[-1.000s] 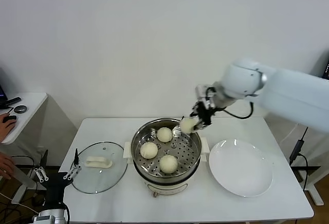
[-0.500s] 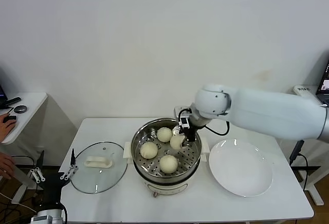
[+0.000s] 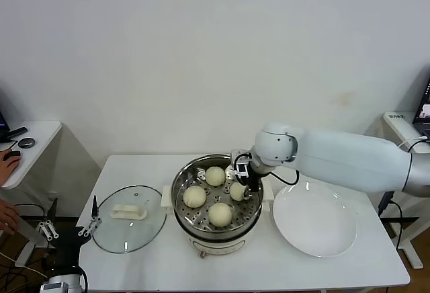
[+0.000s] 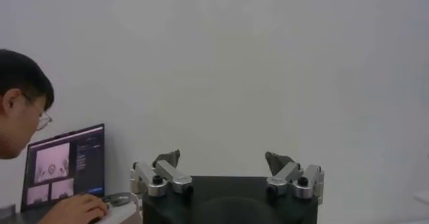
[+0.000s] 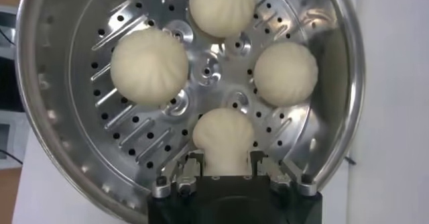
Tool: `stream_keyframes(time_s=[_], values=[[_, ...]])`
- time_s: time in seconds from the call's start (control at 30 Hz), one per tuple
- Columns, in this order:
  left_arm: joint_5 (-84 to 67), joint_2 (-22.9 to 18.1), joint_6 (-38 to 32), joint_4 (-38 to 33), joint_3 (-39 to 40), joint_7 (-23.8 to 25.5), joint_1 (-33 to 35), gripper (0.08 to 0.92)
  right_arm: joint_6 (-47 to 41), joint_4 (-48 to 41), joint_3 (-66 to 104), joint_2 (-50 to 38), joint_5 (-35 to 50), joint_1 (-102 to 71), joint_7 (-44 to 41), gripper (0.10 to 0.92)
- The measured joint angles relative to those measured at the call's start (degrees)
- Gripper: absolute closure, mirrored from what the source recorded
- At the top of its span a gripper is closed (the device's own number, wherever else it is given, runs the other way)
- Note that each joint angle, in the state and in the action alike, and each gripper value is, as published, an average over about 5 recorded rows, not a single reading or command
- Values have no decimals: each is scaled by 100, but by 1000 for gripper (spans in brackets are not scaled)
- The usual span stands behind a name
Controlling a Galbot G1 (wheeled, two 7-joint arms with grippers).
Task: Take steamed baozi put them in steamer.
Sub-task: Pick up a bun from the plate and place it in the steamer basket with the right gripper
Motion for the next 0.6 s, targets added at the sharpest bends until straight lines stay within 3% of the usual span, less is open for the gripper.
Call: stream_keyframes(time_s=[0.3, 0.6], values=[[12, 2, 0, 11, 36, 4, -9, 177, -28, 213, 158, -187, 76, -3, 81, 238], [-18, 42, -16, 7, 114, 37, -34, 177, -3, 738, 663, -783, 356, -52, 380, 203]])
